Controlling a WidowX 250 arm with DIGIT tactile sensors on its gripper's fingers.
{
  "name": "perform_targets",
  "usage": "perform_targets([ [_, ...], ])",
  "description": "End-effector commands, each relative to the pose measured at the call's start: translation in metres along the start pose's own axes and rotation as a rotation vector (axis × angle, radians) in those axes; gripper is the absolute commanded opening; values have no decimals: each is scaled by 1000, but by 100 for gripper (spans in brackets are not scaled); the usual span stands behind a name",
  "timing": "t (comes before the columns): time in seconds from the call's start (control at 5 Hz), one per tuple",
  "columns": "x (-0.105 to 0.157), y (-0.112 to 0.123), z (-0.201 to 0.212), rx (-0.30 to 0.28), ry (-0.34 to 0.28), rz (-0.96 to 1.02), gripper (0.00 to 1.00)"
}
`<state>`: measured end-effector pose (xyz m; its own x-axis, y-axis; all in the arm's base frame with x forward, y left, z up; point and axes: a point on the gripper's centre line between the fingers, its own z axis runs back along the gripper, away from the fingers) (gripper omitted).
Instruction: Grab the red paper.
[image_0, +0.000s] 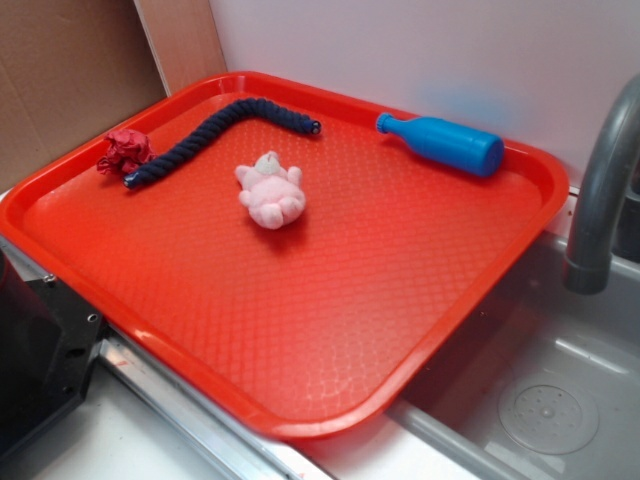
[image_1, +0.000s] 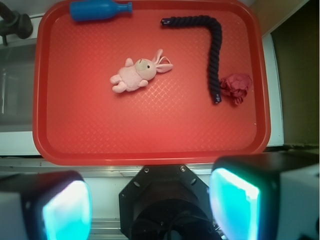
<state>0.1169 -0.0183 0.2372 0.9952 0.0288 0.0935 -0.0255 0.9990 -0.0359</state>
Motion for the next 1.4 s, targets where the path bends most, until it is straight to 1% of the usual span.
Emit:
perform_targets([
  [0.0, 0, 0, 0, 0, 0, 0, 100],
  [0.2, 16, 49, -50, 4, 125, 237, 100],
  [0.4, 32, 84, -99, 37, 82, 470, 100],
  [0.6, 49, 104, -137, 78, 4, 697, 100],
  [0.8, 61, 115, -143, 164, -97, 772, 100],
  [1.0, 52, 128, -134, 236, -173, 824, 100],
  [1.2, 50, 133, -132, 262, -214, 860, 100],
])
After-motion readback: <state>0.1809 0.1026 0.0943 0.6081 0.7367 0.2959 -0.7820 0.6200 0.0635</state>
